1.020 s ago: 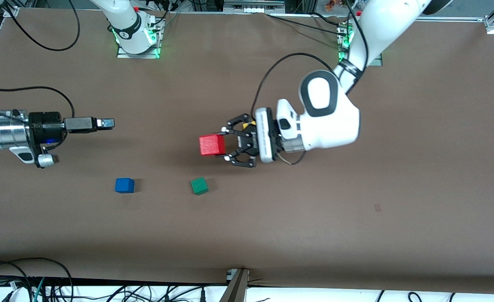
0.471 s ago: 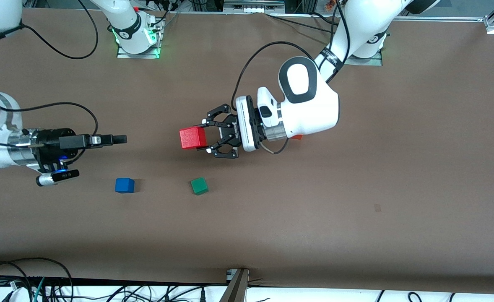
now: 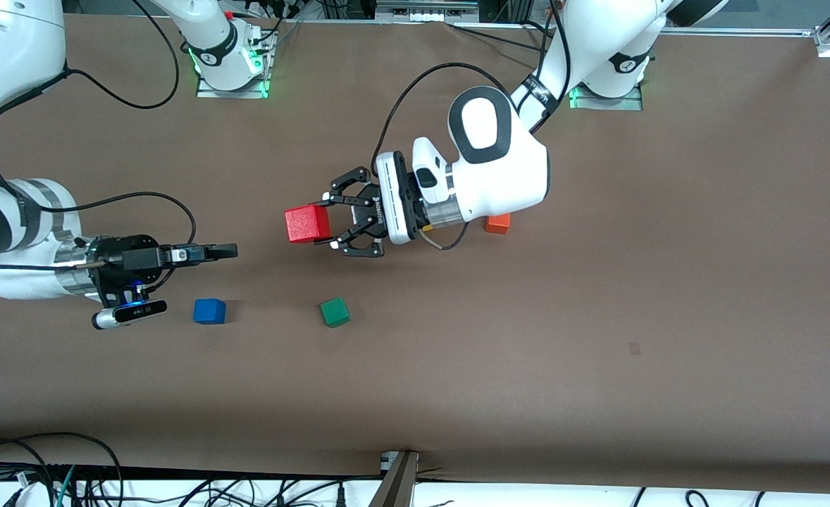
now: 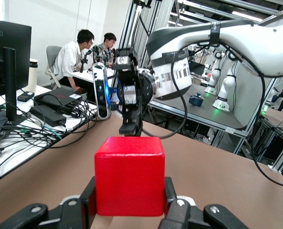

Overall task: Pass red block to right arm, stack on blue
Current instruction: 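Carry the red cube toward the right gripper and rotate it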

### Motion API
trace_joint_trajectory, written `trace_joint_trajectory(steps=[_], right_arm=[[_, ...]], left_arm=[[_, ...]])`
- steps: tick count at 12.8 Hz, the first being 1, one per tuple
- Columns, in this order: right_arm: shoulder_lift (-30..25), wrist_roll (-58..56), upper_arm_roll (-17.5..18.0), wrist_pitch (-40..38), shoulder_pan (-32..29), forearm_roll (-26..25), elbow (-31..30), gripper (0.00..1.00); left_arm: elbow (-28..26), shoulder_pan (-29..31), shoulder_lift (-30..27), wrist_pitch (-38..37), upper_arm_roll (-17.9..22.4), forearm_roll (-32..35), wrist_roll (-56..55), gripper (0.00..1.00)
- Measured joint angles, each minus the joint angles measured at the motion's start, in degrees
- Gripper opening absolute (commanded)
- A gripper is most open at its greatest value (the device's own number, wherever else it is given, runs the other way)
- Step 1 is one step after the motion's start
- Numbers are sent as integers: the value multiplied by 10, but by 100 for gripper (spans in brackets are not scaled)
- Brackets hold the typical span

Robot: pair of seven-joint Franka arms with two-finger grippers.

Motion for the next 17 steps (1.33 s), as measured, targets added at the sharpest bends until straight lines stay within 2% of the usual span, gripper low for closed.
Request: trace_joint_trajectory(steps=[8, 12, 14, 17], right_arm=[[27, -62, 0, 5, 16, 7, -8, 100], [29, -59, 0, 7, 29, 51, -18, 100], [29, -51, 1, 10, 40, 65, -28, 100], [29, -19, 1, 12, 43, 70, -30, 100]], left_arm=[[75, -45, 47, 29, 13, 0, -25, 0], [84, -52, 56, 31, 21, 0, -26, 0], [93, -62, 62, 31, 41, 0, -27, 0], [140, -103, 90, 31, 90, 0, -57, 0]])
